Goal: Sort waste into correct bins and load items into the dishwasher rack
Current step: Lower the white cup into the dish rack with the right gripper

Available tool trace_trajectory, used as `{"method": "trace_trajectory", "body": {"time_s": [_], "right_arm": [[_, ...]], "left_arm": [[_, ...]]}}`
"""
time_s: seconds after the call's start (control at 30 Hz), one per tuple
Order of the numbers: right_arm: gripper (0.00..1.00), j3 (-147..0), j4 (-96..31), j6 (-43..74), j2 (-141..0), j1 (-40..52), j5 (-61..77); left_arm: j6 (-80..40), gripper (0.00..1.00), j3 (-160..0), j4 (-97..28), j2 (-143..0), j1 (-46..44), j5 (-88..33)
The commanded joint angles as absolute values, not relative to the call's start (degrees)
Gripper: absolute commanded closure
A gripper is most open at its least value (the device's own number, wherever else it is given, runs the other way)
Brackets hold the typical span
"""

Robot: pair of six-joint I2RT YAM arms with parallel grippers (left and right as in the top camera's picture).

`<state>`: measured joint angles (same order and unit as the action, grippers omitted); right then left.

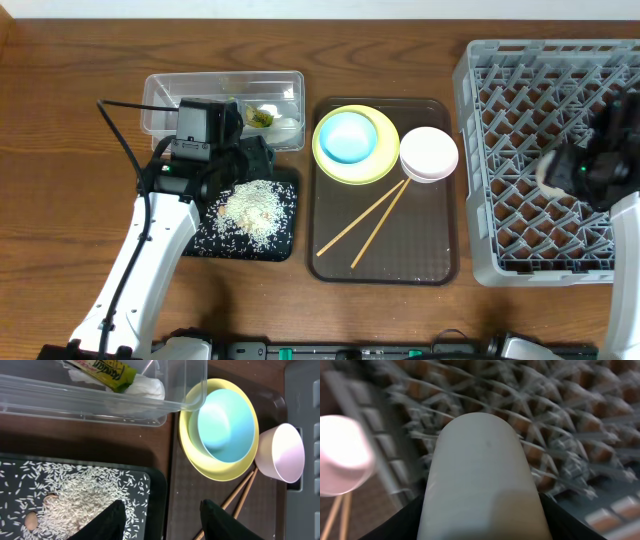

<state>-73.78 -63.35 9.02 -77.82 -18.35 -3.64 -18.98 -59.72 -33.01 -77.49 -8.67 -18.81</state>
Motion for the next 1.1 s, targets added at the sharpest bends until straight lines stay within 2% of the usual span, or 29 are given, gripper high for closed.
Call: {"method": "trace_trajectory", "body": {"time_s": [0.0, 0.13, 0.37, 0.57, 0.63, 0.7, 1.07], "right_arm": [[0.96, -74.06, -64.60, 12.23, -80.18, -20.86, -7.01], [0.93, -74.02, -65.45, 12.23, -82.85, -22.65, -7.05], [0.94, -74.02, -66.83, 12.21, -89.80, -25.12, -7.07], [0.85, -74.02, -66.92, 12.21, -94.76, -26.02, -5.80], [0.88, -74.02, -66.92, 12.21, -95.66, -26.02, -5.37], [0.98, -74.02, -66.92, 12.21, -95.92, -26.02, -5.32], [0.99, -75.42, -66.32, 12.19, -92.97, -28.29, -5.37]], "left_arm": [[-17.80, 0.48, -59.99, -33.15, -76.73, -8.43, -17.26], [-17.80, 0.45, -59.99, -33.15, -76.73, -8.43, -17.28], [-17.80, 0.45, -59.99, -33.19, -76.73, -8.43, -17.28], [-17.80, 0.44, -59.99, -33.17, -76.73, -8.43, -17.26], [-17.80, 0.44, -59.96, -33.17, -76.73, -8.43, -17.26], [-17.80, 0.44, -59.99, -33.17, -76.73, -8.43, -17.28], [-17.80, 0.44, -59.96, -33.17, -76.73, -8.43, -17.26]]}}
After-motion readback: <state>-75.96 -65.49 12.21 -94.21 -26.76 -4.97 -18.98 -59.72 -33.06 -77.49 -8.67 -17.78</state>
